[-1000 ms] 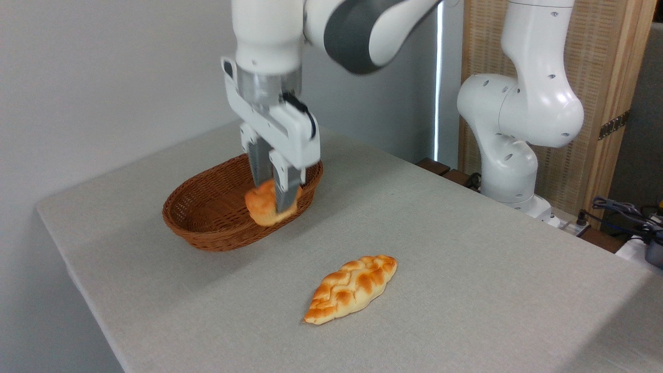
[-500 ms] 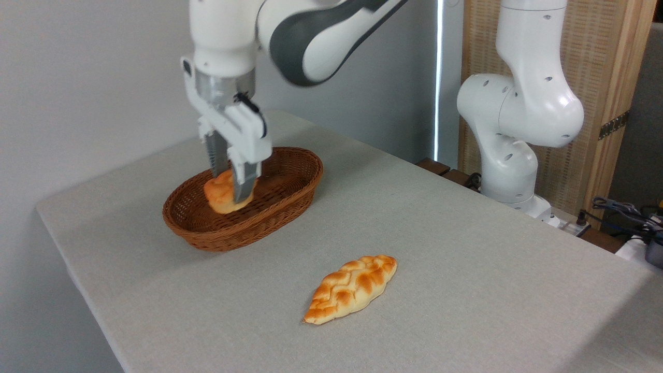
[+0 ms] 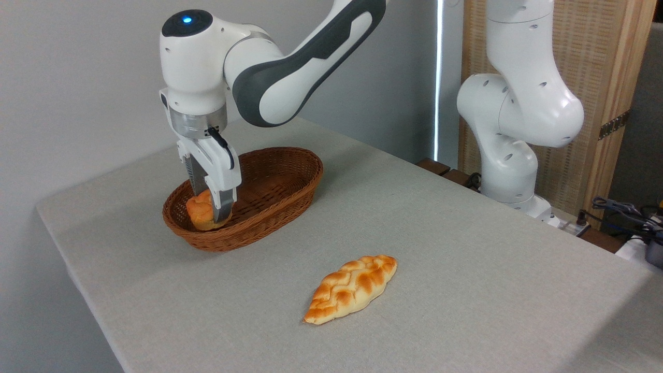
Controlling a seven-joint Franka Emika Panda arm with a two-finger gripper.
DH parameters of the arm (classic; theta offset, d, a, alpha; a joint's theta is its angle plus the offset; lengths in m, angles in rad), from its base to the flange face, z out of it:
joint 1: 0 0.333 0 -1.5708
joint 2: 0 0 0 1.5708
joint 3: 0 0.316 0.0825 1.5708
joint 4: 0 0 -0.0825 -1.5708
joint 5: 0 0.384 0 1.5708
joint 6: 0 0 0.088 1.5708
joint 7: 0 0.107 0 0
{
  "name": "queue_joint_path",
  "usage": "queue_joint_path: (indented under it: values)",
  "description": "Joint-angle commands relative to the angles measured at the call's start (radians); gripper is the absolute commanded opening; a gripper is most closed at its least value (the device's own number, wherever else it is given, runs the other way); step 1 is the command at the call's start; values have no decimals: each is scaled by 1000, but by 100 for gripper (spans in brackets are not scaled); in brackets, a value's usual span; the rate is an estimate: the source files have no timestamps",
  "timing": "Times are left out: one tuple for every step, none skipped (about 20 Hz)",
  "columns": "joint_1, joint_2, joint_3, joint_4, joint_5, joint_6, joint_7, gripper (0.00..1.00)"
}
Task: Put bread into the basket
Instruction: 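Lift the bun and carry it over the wicker basket, lowering inside, then open the gripper to release the bun into the basket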
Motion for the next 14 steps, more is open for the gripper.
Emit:
queue_joint_path:
  values:
    - [2, -4, -4, 10, 15, -2, -14, 100]
    - [2, -7, -4, 10, 15, -6, -14, 100]
    - [2, -7, -4, 10, 15, -7, -14, 100]
    - [2, -9, -4, 10, 16, -9, -16, 100]
    - [2, -12, -3, 12, 16, -10, -16, 100]
    - [2, -15, -1, 13, 18, -25, -20, 100]
    - [3, -30, 8, 39, 24, -82, -29, 100]
    - [9, -35, 17, 97, 32, -172, -31, 100]
    - [12, -32, 34, 165, 44, -273, -30, 100]
    - [14, -24, 65, 226, 59, -355, -30, 100]
    - [14, -26, 85, 259, 71, -390, -30, 100]
    - [13, -29, 99, 277, 88, -404, -30, 100]
    - [14, -33, 124, 305, 113, -410, -30, 100]
    - [13, -35, 151, 329, 140, -432, -30, 100]
